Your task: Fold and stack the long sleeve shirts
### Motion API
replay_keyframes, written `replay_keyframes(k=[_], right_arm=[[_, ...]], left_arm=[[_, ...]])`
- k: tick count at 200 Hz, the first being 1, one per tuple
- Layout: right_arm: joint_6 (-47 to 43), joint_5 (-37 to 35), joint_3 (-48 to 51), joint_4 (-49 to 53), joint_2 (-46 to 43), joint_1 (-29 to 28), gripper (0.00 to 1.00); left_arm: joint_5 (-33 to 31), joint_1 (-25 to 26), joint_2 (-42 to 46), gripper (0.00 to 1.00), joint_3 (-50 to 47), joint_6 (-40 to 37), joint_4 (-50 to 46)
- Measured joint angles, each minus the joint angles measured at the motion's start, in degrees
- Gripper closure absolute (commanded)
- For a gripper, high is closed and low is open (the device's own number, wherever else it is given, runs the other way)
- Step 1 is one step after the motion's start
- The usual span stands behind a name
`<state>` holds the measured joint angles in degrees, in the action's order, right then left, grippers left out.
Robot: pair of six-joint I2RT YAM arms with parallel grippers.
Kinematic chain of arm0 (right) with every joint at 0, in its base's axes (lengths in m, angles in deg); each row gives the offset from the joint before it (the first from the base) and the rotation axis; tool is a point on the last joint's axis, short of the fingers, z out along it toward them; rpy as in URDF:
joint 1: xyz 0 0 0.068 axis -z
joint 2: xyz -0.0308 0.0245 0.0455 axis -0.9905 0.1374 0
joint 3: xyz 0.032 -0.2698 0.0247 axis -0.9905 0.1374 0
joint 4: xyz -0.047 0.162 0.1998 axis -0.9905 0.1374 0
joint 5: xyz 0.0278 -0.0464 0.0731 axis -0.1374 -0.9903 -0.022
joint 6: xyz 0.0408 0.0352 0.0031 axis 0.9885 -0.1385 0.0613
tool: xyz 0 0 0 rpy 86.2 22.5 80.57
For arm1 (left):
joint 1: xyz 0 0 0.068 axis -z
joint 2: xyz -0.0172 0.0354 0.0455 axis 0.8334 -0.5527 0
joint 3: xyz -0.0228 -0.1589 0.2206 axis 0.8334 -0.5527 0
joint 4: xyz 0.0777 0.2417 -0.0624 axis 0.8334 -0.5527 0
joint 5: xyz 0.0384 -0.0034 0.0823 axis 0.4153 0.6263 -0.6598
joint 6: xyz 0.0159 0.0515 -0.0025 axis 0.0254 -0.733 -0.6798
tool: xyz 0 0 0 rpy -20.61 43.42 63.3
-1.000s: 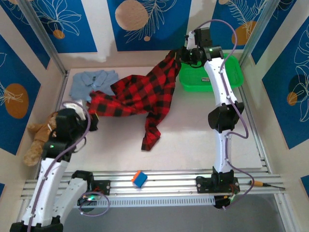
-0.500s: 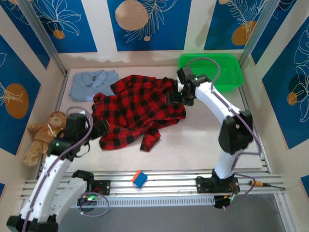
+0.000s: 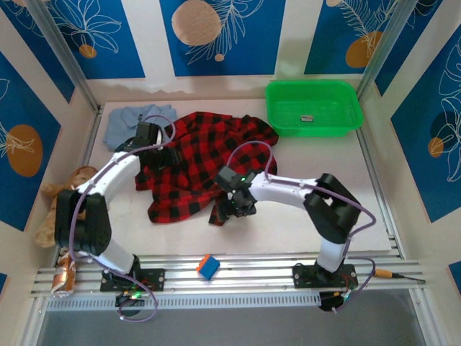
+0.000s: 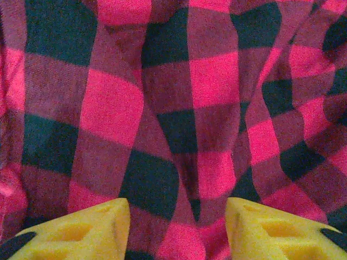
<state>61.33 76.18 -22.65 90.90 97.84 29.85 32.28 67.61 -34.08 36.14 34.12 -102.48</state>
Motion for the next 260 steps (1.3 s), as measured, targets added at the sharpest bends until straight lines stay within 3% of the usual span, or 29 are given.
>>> replay_keyframes(k=[18,42,80,126,147,164,192,203,212,222,243,260], right_arm=[[1.68,-2.23,-1.42,-0.92,2.49,-1.7,0.35],[4.13,-5.84,-2.16,-1.53,3.85,-2.1,0.75],[8.17,-10.82,1.16,0.24,0.26,-1.14,1.0],[11.45,-14.27,9.07,10.19,-21.92,-0.96,1.0],[14.4,-15.41,12.17,16.15,-32.44,0.31,1.0],[16.74,-16.7,15.47,21.59,-40.13,3.85,1.0],[19.65,-18.1,19.34,28.2,-49.62,11.19,1.0],[20.7,-18.49,19.39,29.88,-51.06,13.42,0.91],[21.35,-18.99,19.39,30.73,-51.56,15.45,0.75],[21.7,-19.43,19.41,31.1,-51.65,17.84,0.56],[21.18,-20.2,19.26,30.27,-51.8,22.73,0.41],[16.87,-20.65,17.9,27.63,-51.63,25.99,0.37]], left_arm=[[-0.04,-1.16,-4.33,0.56,1.55,-0.13,2.27],[-0.83,-3.39,-8.81,0.57,1.64,-0.09,4.09],[-2.62,-6.05,-12.17,0.62,-2.36,-0.28,6.43],[-2.58,-7.32,-6.34,0.66,-12.26,0.57,11.91],[-2.36,-7.41,-0.04,0.77,-17.55,1.55,11.52],[-2.14,-7.52,6.6,0.86,-21.14,2.93,11.1],[-2.4,-8.35,20.02,0.88,-27.12,4.92,9.27],[-2.89,-8.72,25.18,0.88,-28.48,5.64,7.39],[-3.1,-8.87,29.14,0.84,-29.09,6.32,6.08],[-3.28,-8.98,32.39,0.7,-29.18,7.06,4.74],[-3.1,-9.22,33.7,0.4,-27.67,6.91,2.54],[-2.54,-9.49,29.97,0.35,-25.86,6.71,2.05]])
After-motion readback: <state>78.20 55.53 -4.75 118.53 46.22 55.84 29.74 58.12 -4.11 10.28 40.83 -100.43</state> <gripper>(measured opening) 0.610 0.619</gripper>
